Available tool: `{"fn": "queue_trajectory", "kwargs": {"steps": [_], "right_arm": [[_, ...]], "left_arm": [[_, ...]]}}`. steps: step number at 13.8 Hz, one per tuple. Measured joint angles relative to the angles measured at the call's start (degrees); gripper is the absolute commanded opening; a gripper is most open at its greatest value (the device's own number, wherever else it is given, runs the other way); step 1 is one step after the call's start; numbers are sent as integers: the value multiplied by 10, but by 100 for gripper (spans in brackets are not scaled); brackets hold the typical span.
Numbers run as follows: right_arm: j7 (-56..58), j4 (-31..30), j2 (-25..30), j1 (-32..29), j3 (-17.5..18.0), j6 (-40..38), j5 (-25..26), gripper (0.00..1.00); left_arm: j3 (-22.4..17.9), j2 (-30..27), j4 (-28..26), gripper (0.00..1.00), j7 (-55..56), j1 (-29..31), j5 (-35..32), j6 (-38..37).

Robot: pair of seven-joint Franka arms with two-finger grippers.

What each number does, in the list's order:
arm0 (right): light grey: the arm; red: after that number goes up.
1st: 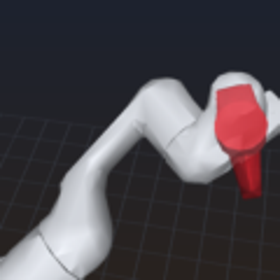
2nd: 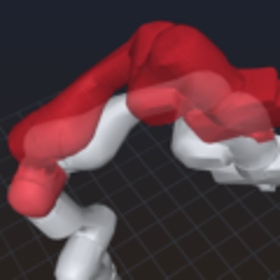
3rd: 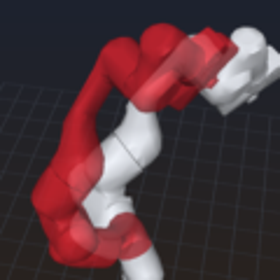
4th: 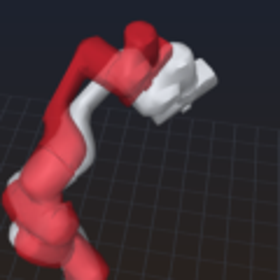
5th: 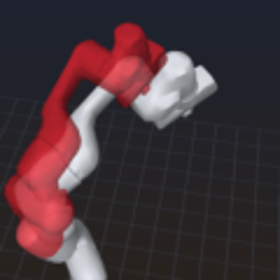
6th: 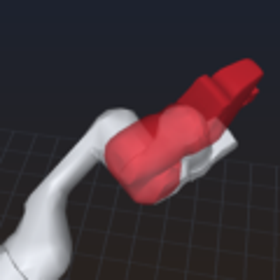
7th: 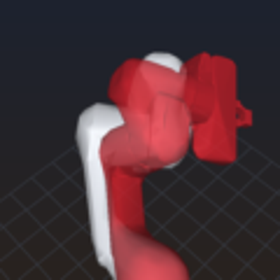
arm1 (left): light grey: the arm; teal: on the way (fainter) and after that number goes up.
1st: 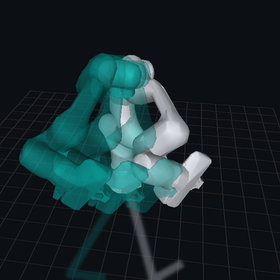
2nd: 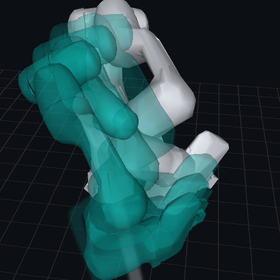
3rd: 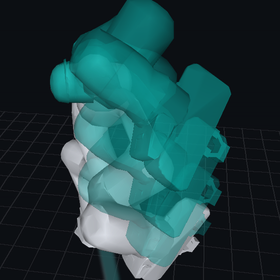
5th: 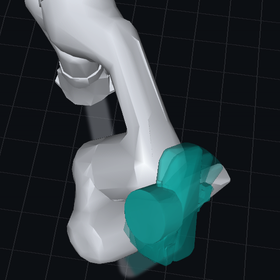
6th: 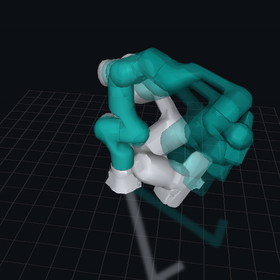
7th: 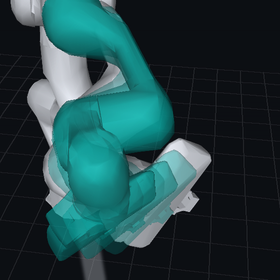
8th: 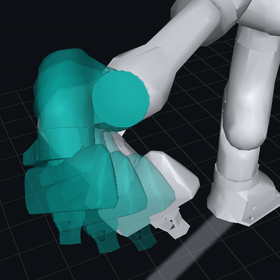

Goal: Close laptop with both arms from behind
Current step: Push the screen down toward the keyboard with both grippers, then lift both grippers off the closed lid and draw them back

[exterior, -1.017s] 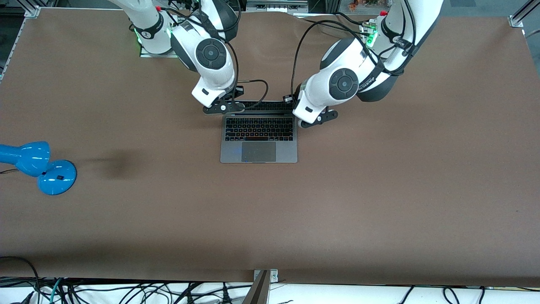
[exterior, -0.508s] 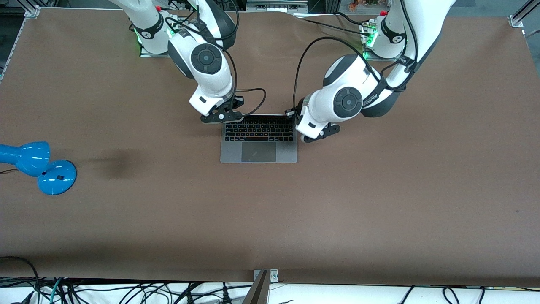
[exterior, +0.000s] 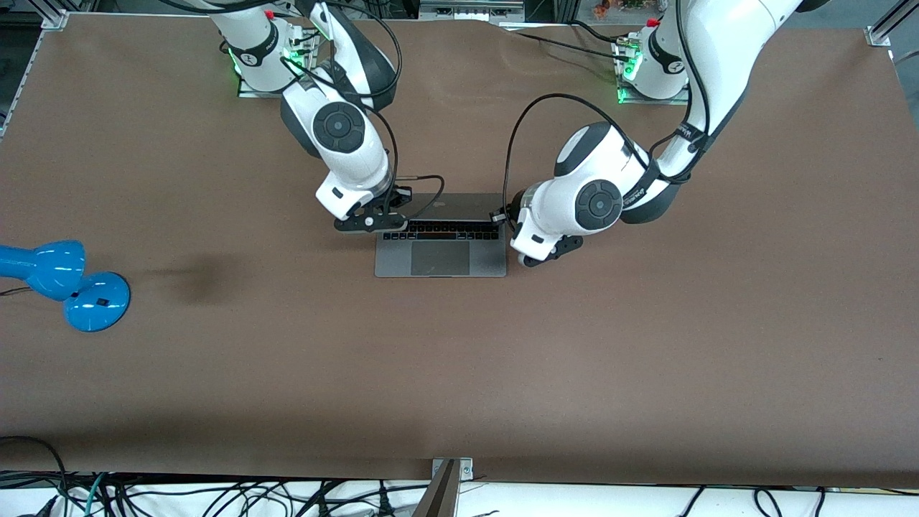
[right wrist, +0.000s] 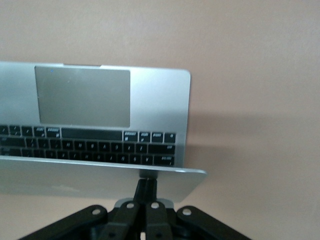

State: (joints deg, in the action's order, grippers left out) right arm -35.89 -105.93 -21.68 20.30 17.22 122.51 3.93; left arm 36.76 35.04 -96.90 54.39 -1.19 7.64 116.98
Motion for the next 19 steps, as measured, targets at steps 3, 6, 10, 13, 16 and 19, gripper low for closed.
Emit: {"fn": "queue_trajectory", "kwargs": {"steps": [3, 6, 10, 13, 16, 19], "right_arm": [[1, 25, -27, -3, -6, 1, 11, 0], [1, 53, -62, -4, -9, 4, 28, 0], [1, 100, -116, -5, -16, 13, 35, 0], [1, 119, -141, -5, -21, 15, 45, 0], [2, 121, -158, -6, -26, 32, 47, 0], [5, 122, -172, -6, -31, 46, 48, 0]], "left_arm": [[0, 21, 11, 0, 0, -1, -14, 13], [0, 32, 19, 0, 0, -3, -17, 17], [-9, 44, 20, 0, 0, -8, -18, 35], [-37, 57, 21, 0, 0, -31, -18, 45], [-70, 74, 31, 0, 0, -65, -18, 60], [-78, 95, 46, 0, 0, -74, -18, 78]]}}
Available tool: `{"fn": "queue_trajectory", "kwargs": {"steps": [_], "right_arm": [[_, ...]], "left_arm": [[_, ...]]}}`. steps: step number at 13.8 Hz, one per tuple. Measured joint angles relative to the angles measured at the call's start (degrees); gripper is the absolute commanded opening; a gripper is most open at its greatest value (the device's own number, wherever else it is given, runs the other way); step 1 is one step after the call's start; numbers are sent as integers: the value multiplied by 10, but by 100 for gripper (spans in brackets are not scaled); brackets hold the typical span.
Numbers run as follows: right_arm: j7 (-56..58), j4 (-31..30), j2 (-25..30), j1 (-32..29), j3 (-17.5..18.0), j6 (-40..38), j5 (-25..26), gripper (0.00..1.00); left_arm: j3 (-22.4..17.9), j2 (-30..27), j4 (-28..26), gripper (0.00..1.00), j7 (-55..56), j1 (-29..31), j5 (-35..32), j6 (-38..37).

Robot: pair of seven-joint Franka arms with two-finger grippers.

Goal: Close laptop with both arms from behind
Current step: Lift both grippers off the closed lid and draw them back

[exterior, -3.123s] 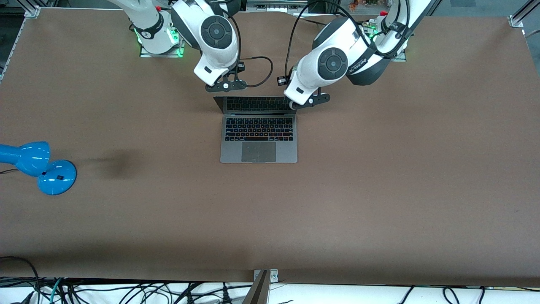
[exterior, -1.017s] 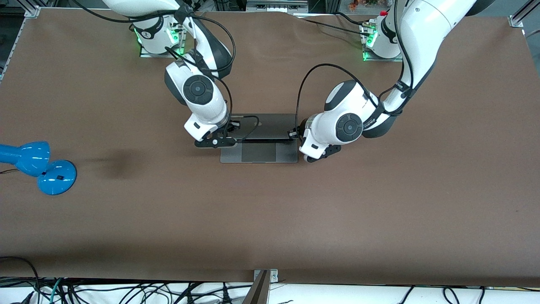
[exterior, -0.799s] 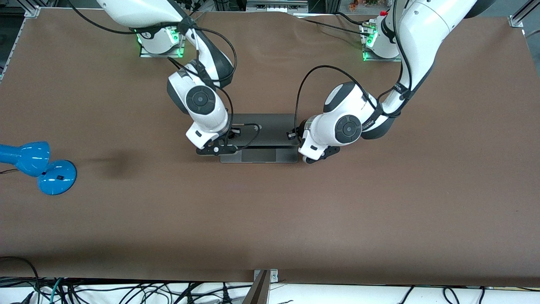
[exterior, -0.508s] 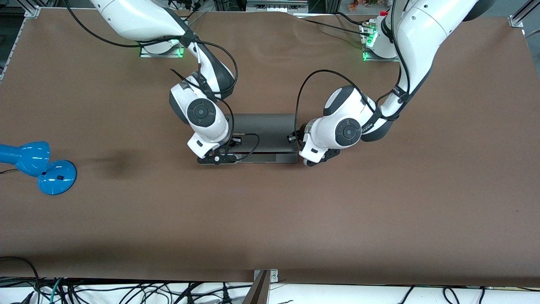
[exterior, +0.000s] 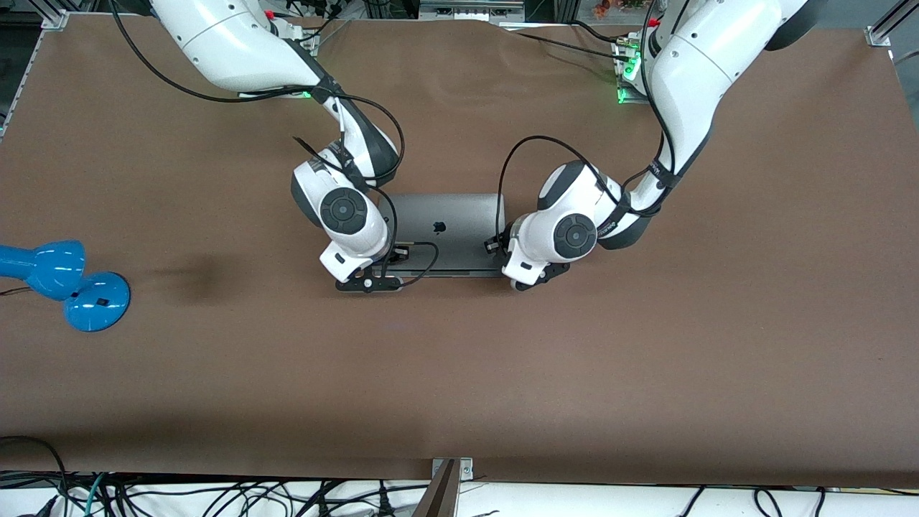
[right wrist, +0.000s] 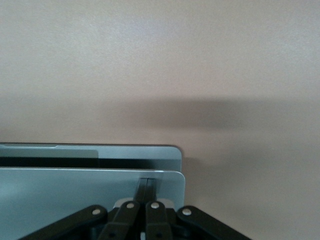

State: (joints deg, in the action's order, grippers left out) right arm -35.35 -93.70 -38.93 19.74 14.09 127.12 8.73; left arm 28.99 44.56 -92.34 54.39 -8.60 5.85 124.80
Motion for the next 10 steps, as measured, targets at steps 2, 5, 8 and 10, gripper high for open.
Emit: {"fn": "queue_trajectory", "kwargs": {"steps": [2, 5, 8, 10], "right_arm": [[4, 4, -8, 0, -3, 2, 0, 0], [5, 15, -25, 0, -5, 9, 1, 0], [5, 21, -35, 0, -6, 15, 1, 0], [7, 28, -36, 0, -7, 17, 1, 0]], "left_arm": [[-3, 11, 4, 0, 0, 0, 0, 12], [-14, 20, 7, 0, -1, -4, 0, 15], [-34, 22, 8, 0, -1, -24, 0, 24], [-36, 24, 9, 11, -1, -28, 0, 26]]}}
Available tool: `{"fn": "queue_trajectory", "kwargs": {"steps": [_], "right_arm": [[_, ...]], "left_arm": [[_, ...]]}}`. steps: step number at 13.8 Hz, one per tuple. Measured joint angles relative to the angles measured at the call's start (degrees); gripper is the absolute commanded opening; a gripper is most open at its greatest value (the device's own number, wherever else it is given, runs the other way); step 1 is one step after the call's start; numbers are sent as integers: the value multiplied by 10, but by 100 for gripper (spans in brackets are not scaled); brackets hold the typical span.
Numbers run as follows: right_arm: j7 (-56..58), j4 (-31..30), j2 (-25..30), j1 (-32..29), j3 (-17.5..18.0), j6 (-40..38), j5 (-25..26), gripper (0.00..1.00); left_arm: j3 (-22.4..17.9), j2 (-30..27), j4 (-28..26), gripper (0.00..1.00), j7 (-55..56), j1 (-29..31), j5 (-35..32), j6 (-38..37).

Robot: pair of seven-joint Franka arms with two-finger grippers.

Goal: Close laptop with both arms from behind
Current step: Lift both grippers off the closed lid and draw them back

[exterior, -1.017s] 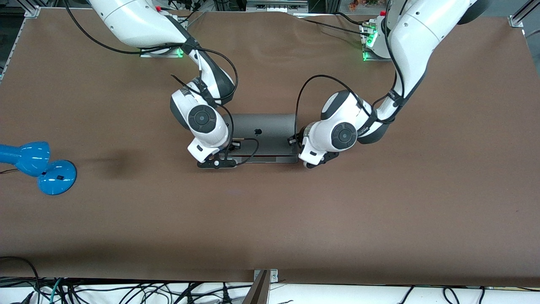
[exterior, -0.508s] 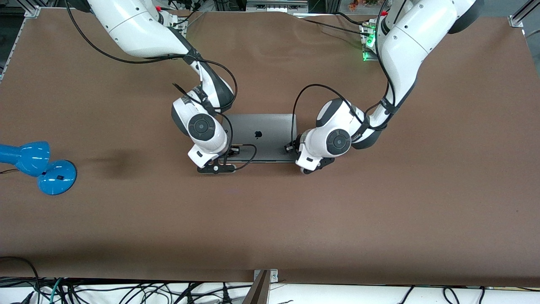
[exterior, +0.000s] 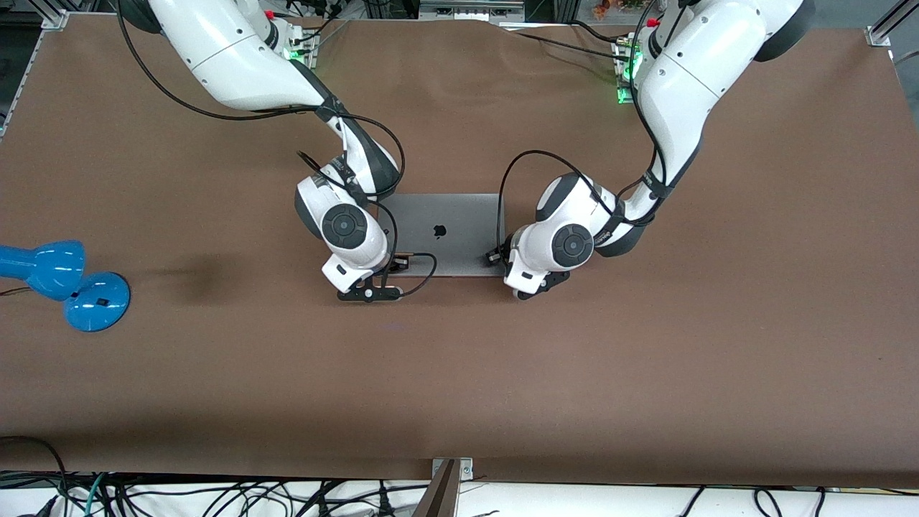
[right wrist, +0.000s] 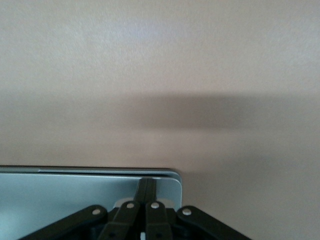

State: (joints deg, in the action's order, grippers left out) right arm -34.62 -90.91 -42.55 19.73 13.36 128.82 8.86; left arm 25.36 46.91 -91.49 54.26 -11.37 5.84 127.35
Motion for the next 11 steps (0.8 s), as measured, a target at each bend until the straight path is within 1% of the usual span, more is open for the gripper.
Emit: {"fn": "queue_trajectory", "kwargs": {"steps": [1, 2, 4, 5, 6, 8, 11], "right_arm": [[1, 8, 0, 0, -2, 0, 0, 0], [1, 19, 0, -1, -4, -1, 0, 0], [1, 41, 0, -10, -5, -21, -4, 0], [1, 54, 1, -15, -5, -41, -7, 37], [2, 69, 1, -19, -5, -64, -10, 99], [7, 98, 4, -23, -5, -108, -12, 100], [9, 110, 31, -26, -6, -149, -16, 100]], "left_arm": [[0, 0, 0, 66, 0, 0, 0, 0], [0, 1, 1, 100, 0, 0, 0, 0], [-4, 1, 4, 100, -1, 1, -1, 1], [-6, 1, 6, 100, -2, 3, -2, 1], [-7, 1, 8, 100, -3, 4, -2, 1], [-7, 0, 12, 100, -4, 8, -5, 1], [-6, -15, 15, 100, -4, 9, -27, -4]]}}
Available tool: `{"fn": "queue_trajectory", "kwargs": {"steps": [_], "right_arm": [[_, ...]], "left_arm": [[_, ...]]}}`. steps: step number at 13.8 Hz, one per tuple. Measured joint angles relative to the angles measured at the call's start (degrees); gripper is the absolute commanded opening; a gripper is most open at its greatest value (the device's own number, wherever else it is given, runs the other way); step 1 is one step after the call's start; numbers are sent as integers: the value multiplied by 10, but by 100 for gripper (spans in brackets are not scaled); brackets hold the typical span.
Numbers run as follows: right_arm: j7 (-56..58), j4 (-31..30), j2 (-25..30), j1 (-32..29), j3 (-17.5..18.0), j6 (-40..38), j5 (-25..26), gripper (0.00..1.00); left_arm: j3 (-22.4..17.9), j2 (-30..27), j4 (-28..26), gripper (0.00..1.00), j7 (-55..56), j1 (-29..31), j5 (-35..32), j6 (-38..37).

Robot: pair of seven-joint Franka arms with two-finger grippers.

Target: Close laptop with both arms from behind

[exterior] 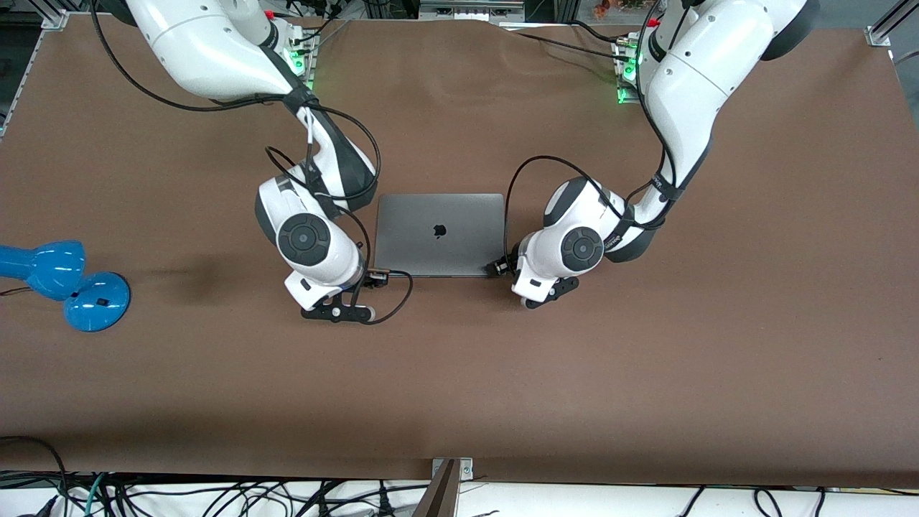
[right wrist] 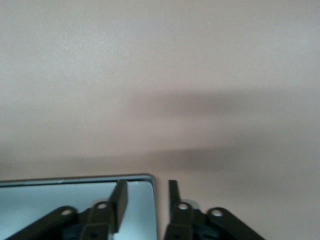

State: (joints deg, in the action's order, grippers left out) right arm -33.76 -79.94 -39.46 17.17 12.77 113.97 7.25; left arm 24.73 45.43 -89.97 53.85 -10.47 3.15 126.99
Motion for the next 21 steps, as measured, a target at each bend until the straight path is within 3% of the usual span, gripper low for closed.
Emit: {"fn": "queue_trajectory", "kwargs": {"steps": [5, 12, 15, 18, 21], "right_arm": [[7, 0, 52, -36, -3, -100, -2, 100], [186, 1, 108, -147, -13, -176, -30, 100], [271, 1, 137, -165, -53, -187, -33, 100], [324, -20, 190, -185, -88, -191, -34, 100], [339, -78, 284, -199, -112, -191, -35, 100]], "left_arm": [[0, -91, 5, 100, -13, 9, -2, -95], [1, -232, 6, 100, -65, 70, -2, -192], [-6, -280, 6, 100, -112, 86, -3, -216], [-63, -327, 7, 100, -198, 87, -3, -276], [-112, -371, 14, 100, -284, 88, -3, -335]]}}
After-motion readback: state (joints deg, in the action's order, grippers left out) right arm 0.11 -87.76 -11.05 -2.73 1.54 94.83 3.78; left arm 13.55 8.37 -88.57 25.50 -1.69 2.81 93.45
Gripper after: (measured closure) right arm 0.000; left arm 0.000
